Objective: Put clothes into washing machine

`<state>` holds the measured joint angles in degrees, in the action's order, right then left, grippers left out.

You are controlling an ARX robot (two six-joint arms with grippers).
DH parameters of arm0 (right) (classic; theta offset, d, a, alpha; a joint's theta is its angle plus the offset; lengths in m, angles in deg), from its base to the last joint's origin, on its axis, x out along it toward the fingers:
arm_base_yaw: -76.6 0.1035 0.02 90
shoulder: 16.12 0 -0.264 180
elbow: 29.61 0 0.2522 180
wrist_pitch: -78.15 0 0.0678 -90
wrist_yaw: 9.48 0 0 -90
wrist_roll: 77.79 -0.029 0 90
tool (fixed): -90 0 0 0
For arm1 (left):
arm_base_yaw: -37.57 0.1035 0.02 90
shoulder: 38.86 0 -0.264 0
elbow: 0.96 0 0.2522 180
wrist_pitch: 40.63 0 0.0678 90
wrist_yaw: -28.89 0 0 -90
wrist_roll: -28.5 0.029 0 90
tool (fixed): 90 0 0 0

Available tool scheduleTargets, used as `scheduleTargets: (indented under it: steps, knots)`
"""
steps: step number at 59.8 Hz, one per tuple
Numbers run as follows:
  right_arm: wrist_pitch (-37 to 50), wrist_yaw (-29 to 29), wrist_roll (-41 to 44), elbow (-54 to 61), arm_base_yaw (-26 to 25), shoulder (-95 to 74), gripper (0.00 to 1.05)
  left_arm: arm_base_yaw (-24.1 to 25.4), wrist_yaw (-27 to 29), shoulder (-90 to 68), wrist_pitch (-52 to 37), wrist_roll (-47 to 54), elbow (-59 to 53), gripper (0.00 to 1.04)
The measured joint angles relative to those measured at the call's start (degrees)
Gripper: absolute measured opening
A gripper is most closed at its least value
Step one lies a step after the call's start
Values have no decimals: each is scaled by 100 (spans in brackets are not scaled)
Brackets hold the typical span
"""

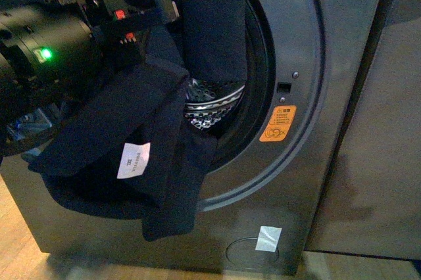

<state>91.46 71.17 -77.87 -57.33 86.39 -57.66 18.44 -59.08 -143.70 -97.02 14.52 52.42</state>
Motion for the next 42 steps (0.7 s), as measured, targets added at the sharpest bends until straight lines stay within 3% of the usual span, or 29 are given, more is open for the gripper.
scheduleTargets:
  steps: [21,27,42]
  knots:
    - [-92,365,0,601,-380,721,2,46,90,-817,125,90,717,9]
    - [-210,872,2,752,-758,973,2,94,103,-1110,286,164,1075,9]
    - [-533,925,2,1010,-962,1580,2,291,243,-1921,938,442,2393,9]
